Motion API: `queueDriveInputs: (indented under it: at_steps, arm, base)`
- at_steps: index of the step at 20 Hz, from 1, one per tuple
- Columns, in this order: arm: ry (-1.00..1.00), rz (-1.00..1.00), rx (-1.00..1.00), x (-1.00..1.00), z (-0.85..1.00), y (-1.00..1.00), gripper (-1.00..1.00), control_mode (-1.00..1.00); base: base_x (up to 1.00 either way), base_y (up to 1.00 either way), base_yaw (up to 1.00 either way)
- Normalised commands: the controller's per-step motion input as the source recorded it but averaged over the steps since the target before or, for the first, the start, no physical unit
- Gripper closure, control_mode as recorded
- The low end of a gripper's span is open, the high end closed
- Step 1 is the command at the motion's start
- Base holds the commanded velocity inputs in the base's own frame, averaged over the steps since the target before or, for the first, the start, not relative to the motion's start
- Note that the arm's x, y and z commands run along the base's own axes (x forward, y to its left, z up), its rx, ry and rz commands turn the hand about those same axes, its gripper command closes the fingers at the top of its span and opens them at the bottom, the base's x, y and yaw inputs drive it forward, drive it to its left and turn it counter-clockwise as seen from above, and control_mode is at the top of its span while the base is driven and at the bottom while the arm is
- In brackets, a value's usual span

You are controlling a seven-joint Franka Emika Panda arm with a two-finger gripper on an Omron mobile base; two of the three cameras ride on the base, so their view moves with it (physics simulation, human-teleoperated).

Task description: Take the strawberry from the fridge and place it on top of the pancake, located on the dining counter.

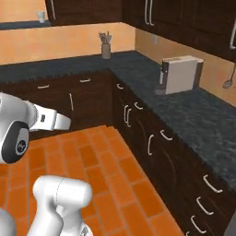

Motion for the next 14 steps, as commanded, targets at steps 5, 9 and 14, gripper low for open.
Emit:
queueDriveInputs:
  at_steps: [5, 9, 14]
  arm:
    - [0.00, 0.00, 0.00, 0.00, 0.00, 0.00, 1.00, 1.00]
    - [0.00, 0.00, 0.00, 0.00, 0.00, 0.00, 1.00, 1.00]
    - [0.00, 0.00, 0.00, 0.00, 0.00, 0.00, 1.00, 1.00]
  base:
    - [-0.04, 0.00, 0.99]
    - [0.00, 0.00, 1.00]
    - [0.00, 0.00, 1.00]
